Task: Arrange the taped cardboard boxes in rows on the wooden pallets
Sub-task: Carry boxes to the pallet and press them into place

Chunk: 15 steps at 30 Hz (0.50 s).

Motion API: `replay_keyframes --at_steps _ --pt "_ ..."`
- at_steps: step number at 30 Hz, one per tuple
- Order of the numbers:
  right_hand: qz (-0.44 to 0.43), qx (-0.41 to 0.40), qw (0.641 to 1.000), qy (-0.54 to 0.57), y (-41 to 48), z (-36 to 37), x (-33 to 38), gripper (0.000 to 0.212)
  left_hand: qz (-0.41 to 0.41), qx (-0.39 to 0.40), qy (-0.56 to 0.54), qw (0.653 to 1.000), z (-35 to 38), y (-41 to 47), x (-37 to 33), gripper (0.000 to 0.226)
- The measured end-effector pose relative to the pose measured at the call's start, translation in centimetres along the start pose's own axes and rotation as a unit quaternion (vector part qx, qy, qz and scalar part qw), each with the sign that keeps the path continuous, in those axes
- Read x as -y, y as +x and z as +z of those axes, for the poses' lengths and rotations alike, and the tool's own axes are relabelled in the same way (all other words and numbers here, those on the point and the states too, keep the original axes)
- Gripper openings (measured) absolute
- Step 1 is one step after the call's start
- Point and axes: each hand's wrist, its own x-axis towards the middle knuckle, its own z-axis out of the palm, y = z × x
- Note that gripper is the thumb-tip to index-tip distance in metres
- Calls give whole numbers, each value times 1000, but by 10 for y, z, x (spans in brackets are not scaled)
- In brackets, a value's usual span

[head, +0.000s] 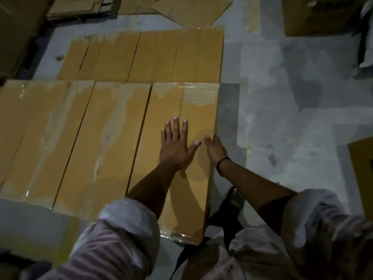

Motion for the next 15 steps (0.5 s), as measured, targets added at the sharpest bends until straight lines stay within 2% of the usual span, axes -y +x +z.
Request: replay_keyframes --at_steps 4,6,9,13,15 --pt "10 -112 993 46 9 -16 -7 71 10 -34 -14 999 6 0 -5 84" --pt "17 -60 997 37 3 -8 -10 70 12 -43 -13 999 9 -1 -3 83" --pt "34 48 997 58 -3 1 -11 82 6 -38 1 999 10 -1 1 84" --pt "47 10 991 126 -2 -4 -6 70 -4 -28 -3 1000 9 -5 -7 83" --pt "39 51 991 117 -8 -4 -3 69 -27 -31 -10 999 11 -10 -15 83"
